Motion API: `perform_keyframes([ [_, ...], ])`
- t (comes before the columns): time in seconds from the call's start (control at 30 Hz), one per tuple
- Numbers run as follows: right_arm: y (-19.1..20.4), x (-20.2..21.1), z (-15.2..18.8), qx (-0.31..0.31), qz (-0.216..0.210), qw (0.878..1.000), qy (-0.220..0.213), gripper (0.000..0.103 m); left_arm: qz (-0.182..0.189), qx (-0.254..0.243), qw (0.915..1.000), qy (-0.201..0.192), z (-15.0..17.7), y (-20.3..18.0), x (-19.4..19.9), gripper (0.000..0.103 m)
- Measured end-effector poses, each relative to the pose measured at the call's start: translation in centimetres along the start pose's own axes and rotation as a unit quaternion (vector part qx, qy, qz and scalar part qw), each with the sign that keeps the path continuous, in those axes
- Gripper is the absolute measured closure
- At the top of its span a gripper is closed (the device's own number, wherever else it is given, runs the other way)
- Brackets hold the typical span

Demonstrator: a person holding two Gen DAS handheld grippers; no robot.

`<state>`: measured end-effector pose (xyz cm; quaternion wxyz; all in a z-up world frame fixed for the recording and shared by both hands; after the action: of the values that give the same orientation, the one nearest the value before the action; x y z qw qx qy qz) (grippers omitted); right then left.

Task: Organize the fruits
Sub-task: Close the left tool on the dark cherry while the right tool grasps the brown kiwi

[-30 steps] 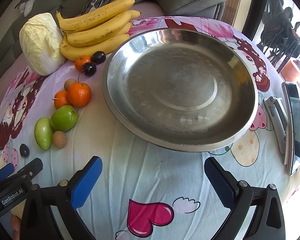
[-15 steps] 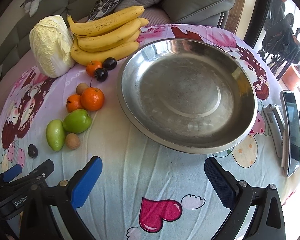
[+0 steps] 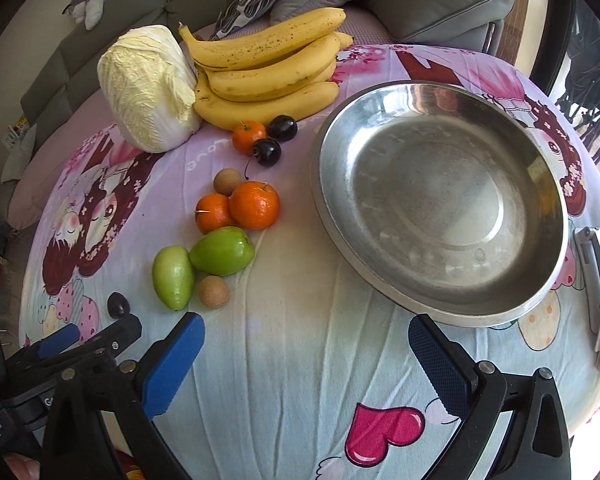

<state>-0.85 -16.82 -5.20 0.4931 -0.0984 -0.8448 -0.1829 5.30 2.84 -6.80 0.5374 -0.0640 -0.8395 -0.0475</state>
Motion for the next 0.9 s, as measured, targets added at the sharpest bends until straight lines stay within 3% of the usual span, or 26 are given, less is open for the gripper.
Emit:
perform_keyframes([
  [0.17, 2.2, -1.6, 0.0, -0.005, -0.064, 0.997, 0.040, 0.000, 0.021, 0.003, 0.9997, 0.009, -1.3, 1.3, -0.5, 0.000],
  [0.47, 4.7, -3.9, -0.2, 0.056, -0.072, 0.992, 0.083, 0.000, 0.068, -0.020, 0.9960, 0.054, -2.6, 2.4, -2.9, 0.000],
  [0.6, 4.8, -4.7, -0.4, 0.096, -0.049, 0.990, 0.097, 0.006, 0.110, -0.022, 0.9891, 0.095, -3.0, 2.7, -3.9, 0.000],
  [0.7, 4.7, -5.4, -0.5, 0.114, -0.040, 0.986, 0.114, 0.020, 0.097, -0.048, 0.9889, 0.102, -3.7, 2.8, -4.7, 0.000],
  [0.8, 4.9, -5.8, -0.4, 0.123, -0.045, 0.983, 0.128, 0.031, 0.111, -0.050, 0.9859, 0.114, -4.4, 2.4, -5.0, 0.000],
  [0.9, 5.6, -6.1, -0.2, 0.138, -0.049, 0.980, 0.137, 0.042, 0.094, -0.055, 0.9869, 0.119, -5.0, 2.7, -5.3, 0.000],
])
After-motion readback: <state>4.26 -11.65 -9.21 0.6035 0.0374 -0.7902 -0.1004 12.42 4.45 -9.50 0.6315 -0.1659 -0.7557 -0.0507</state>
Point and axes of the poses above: each gripper's, at about its wrist camera, not at the fingertips, and x roughly against the way its jaws point, y to its left, z to its underside, the point moved 9 cm from there along -x, roughly the way its jaws point, and after that the axes turned 5 degrees about -y, right-handed, at the moved point
